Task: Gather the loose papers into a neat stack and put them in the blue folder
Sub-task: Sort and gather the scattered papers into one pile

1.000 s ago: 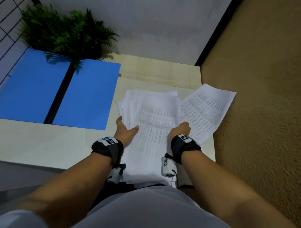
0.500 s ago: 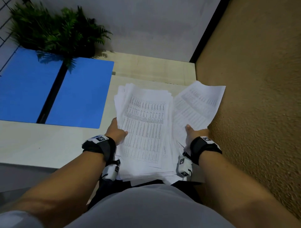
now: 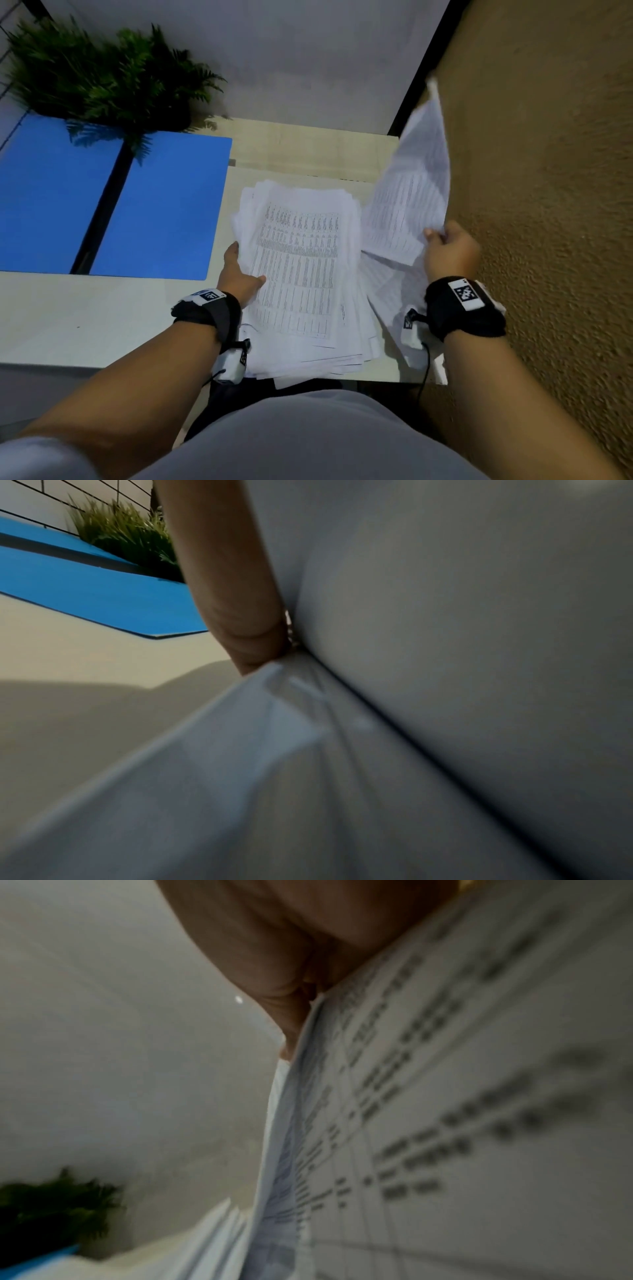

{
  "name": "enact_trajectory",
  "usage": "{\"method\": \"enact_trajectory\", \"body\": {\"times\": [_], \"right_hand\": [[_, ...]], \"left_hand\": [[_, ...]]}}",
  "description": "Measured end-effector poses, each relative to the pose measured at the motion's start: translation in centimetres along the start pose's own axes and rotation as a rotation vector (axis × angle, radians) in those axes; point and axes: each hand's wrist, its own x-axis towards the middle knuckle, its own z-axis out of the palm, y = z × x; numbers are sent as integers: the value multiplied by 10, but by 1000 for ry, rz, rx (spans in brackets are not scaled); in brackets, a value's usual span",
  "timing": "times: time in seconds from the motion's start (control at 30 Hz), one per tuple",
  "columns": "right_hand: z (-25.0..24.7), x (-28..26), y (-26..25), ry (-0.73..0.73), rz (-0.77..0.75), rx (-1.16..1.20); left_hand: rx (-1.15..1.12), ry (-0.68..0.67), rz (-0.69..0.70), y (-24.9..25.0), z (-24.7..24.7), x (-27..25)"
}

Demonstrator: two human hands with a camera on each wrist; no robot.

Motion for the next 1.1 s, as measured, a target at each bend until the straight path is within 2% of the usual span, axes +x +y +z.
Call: {"method": "enact_trajectory", "body": {"times": [0.1, 0.17, 0.23, 0.3, 0.4, 0.47, 0.53, 0.67, 0.77, 0.87, 0.93, 1.03, 1.1], "right_hand": [[-20, -7, -30, 208, -153, 128], [-30, -14, -50, 323, -194, 284], [-33, -18, -61, 354, -183, 392], [-21, -25, -63, 288, -92, 478], [16, -48, -52, 125, 41, 469], [44, -67, -39, 6, 130, 451], [69, -84, -23, -103, 197, 369], [91, -95, -3, -322, 271, 278], [92, -86, 6, -338, 254, 214], [79, -72, 12, -303, 288, 239], [67, -61, 19, -313, 250, 272], [52, -52, 28, -376, 234, 283], [48, -52, 36, -470, 231, 186]], "left_hand": [[10, -88, 103, 0, -5, -3], [60, -148, 130, 3, -5, -8], [129, -178, 102, 8, -3, -12], [147, -201, 41, 9, -1, -15], [8, -240, 1, 3, -2, -7], [-109, -255, -45, -46, 4, 48], [-185, -289, -94, -63, 5, 70], [-239, -293, -147, 15, -14, -10], [-245, -327, -173, 32, -15, -33], [-279, -332, -186, 38, -17, -37], [-277, -336, -210, 39, -21, -40], [-272, -362, -263, 34, -29, -42], [-248, -387, -238, 34, -33, -45]]}}
